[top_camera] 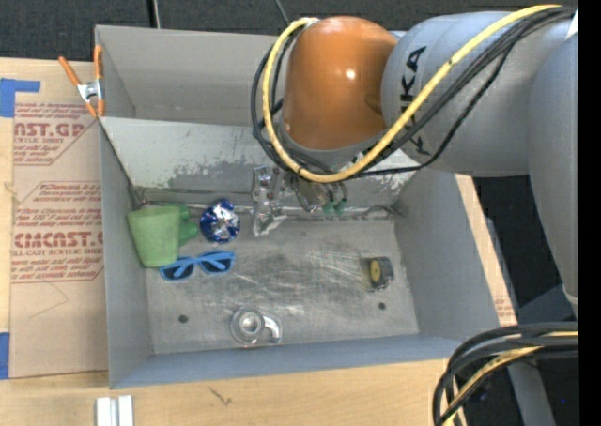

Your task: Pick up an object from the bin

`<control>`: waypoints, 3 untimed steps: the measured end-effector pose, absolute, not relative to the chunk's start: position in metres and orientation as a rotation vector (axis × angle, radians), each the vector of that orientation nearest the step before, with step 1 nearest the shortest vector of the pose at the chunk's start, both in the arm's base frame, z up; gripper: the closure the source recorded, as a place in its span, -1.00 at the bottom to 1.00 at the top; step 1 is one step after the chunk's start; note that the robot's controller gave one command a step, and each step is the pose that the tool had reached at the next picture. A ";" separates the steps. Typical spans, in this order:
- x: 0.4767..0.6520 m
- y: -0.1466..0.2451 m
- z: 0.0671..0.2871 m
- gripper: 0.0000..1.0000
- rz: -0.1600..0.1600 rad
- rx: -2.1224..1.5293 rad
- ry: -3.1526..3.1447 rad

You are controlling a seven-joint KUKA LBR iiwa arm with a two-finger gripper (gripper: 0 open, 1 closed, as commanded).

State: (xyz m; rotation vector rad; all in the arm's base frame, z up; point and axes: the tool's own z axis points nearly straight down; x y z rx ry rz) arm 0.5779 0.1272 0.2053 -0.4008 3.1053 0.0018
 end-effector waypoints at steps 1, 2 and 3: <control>0.577 0.127 0.200 -1.00 0.002 -0.402 3.113; 0.592 0.139 0.093 -1.00 0.002 -0.729 3.055; 0.560 0.169 0.076 -1.00 0.002 -1.274 2.863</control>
Offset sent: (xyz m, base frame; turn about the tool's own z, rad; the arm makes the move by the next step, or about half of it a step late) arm 0.0000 0.0000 0.0000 0.0000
